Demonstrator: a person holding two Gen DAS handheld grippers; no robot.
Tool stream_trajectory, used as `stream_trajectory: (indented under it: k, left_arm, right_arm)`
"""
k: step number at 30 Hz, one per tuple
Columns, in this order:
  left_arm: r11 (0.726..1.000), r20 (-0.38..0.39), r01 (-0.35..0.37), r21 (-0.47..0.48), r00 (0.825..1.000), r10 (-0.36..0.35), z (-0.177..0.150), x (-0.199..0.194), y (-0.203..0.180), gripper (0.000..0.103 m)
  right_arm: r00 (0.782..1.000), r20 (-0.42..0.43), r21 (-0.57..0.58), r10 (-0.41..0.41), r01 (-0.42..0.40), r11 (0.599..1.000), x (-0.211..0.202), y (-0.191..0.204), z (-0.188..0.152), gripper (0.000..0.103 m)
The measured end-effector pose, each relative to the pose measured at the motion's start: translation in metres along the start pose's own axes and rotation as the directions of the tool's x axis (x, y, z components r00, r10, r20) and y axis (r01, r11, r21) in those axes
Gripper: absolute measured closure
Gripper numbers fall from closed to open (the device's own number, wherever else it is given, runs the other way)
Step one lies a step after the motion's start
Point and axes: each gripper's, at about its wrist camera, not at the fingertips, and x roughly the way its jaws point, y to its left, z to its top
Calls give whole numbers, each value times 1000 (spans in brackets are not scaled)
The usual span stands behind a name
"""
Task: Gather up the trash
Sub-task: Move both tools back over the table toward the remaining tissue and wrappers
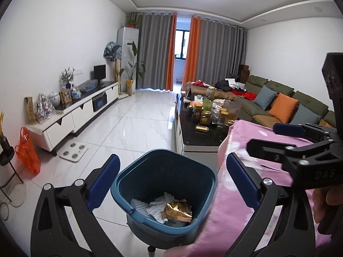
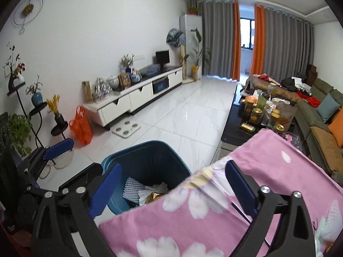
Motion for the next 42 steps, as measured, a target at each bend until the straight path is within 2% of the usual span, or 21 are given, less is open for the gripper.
stream_trajectory:
  k: [11,21,27,35,40,42]
  left_arm:
    - [996,45,89,6,995,-89,5,-67,-47,5]
    - [981,65,180,71,981,-185,11,-112,-95,5]
    - [964,78,246,99,964,-254,8,-135,-121,5]
    - [936,59,328,128,939,-337,9,-144,-144,5]
    - [912,46,386,138,918,-395,-1,-152,-164,5]
    - [900,37,410,151,907,-419,-6,-157,-173,5]
  right_arm:
    - [987,118,60,-111,105,993,-74,-33,-35,7]
    - [949,225,124,-221,197,972,-155,-53,-71,7]
    - [923,254,161,-291,256,953,-191,-61,-96,7]
    - [891,254,206,-377,331,921,-225,-73,-129,7]
    - [858,251,255,-449,389,885,-249,-78,-152,7]
    - [851,247,272,-464,398,876,-257,-80,-161,7]
